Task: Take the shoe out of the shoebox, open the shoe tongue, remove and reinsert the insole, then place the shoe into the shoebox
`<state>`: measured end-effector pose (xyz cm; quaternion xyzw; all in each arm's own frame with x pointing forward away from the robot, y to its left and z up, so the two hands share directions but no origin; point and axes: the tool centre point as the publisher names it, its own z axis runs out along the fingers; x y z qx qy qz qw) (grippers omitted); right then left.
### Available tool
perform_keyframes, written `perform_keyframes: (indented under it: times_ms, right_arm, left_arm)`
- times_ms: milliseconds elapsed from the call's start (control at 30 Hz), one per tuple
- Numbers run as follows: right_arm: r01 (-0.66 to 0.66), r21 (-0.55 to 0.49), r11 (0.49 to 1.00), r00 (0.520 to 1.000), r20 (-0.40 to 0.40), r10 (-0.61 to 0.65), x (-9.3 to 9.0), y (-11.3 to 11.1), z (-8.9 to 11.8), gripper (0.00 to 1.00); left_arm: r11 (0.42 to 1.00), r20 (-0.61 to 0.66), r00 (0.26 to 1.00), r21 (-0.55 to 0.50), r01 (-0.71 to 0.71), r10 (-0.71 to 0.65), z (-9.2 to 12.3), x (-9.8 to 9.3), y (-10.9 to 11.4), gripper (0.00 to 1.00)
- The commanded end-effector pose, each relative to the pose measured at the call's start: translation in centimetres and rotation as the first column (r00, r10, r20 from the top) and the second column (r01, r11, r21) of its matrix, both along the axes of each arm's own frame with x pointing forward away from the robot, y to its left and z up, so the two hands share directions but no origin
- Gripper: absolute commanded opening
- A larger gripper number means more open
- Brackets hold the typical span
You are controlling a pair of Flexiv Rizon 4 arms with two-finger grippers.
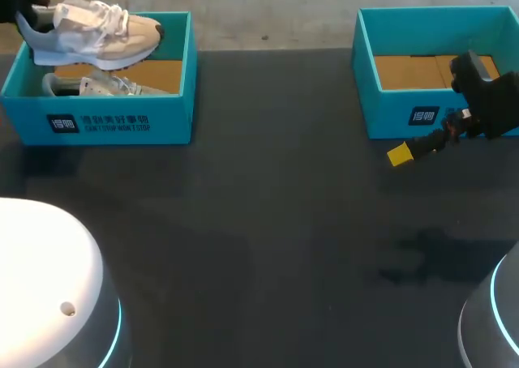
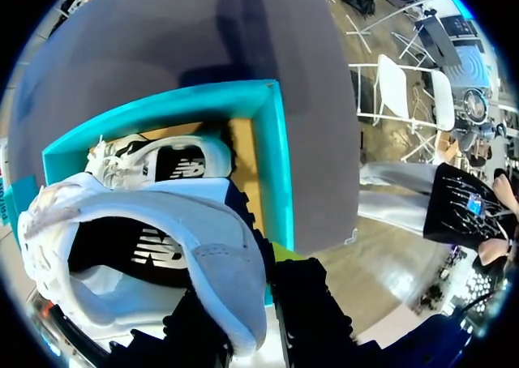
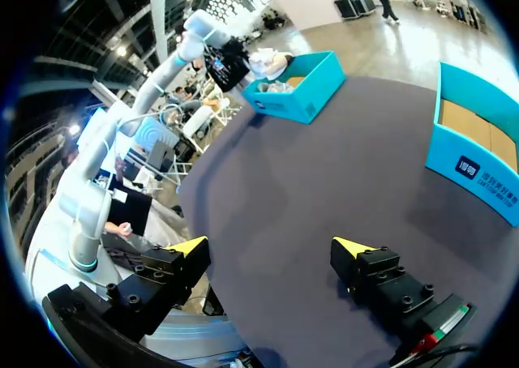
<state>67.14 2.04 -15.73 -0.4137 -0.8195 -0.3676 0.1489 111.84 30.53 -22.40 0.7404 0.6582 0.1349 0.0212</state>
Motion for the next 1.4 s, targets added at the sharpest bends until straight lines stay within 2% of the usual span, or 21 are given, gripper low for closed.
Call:
perform_keyframes:
  times_ms: [33, 400, 867, 1233, 1400]
  right_arm:
    - [0.001, -0.003, 1.000, 1.000, -0.002, -0.001, 0.1, 0.1, 0.0, 1.00]
    - [0.001, -0.003, 1.000, 1.000, -0.002, -0.001, 0.1, 0.1, 0.0, 1.00]
    - [0.001, -0.003, 1.000, 1.000, -0.002, -0.001, 0.1, 0.1, 0.0, 1.00]
    - [0.001, -0.003, 1.000, 1.000, -0.002, -0.001, 0.1, 0.1, 0.0, 1.00]
    - [0.001, -0.003, 1.000, 1.000, -0.002, -0.001, 0.1, 0.1, 0.0, 1.00]
  left_arm:
    - [1.000, 0.003, 1.000, -0.008, -0.002, 0.002, 1.1, -0.3, 0.2, 0.00]
    - [1.000, 0.019, 1.000, -0.021, -0.004, 0.004, 1.6, -0.6, 0.4, 0.00]
    - [1.000, -0.029, 0.999, 0.008, -0.014, 0.015, -1.8, -0.1, -0.3, 0.00]
    - [0.999, -0.069, 0.996, 0.020, -0.048, 0.050, -3.5, 0.1, -0.3, 0.00]
    - [0.998, -0.076, 0.995, -0.001, -0.060, 0.060, -3.4, -0.3, 0.0, 0.00]
